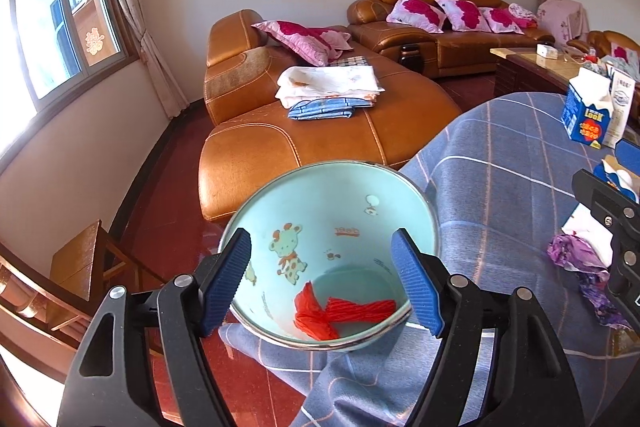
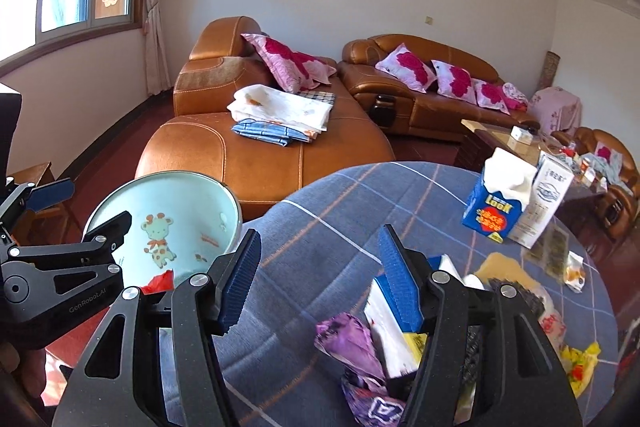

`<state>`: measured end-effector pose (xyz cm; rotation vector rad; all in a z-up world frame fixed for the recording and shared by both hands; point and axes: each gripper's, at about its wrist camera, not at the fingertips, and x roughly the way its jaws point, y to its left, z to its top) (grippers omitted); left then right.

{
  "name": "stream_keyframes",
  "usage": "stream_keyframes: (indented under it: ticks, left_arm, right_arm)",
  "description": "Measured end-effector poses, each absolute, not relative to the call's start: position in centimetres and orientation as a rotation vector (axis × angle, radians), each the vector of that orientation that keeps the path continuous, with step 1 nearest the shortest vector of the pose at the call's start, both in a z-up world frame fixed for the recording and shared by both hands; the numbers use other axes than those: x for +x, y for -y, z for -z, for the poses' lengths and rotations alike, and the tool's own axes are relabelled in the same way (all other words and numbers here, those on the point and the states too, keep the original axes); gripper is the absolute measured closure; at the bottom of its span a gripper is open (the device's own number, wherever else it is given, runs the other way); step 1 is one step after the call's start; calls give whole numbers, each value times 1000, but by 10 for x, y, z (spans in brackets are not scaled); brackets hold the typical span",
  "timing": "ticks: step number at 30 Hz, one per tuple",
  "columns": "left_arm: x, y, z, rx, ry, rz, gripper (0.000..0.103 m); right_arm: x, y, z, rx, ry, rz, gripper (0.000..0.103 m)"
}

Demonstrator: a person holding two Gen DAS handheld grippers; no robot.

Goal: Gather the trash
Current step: 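Move both tools back over the table toward the trash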

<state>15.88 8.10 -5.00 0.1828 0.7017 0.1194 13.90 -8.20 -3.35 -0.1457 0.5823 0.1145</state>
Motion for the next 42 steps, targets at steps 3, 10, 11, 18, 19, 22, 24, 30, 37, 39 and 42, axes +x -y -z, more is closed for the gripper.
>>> stream_keyframes:
  ticks: [3,10,11,18,19,22,24,30,37,39,42]
  left_arm:
    - [151,-64,50,200,-695,-82,31]
    - [137,-33,47,226,-676,-6,31]
    - [135,-28,46,230,-673,5,31]
    - [118,2,45,263,-648,76,29]
    - [117,6,45,265,-648,83,29]
    - [112,14,47,267,-653,103,29]
    - [107,20,50,274,-654,120,29]
    - [95,46,55,300,-651,177,29]
    - [84,79,53,302,-628,247,23]
    - [81,89,54,315,-626,266,23]
    - [79,102,59,329,-624,286,23]
  right_arm:
    - [125,98,32,-138,-586,-76,42]
    - [91,136,29,-102,-580,-1,40]
    - [88,141,29,-102,-582,13,40]
    - [65,178,38,-68,-604,101,40]
    - [61,183,39,-64,-605,112,40]
    - [49,196,41,-52,-606,143,40]
    - [41,205,44,-47,-612,165,40]
    - [17,239,59,-13,-648,245,40]
    - [-5,263,73,25,-672,292,40]
    - [-10,265,76,41,-674,290,40]
    - [-17,267,78,50,-673,287,40]
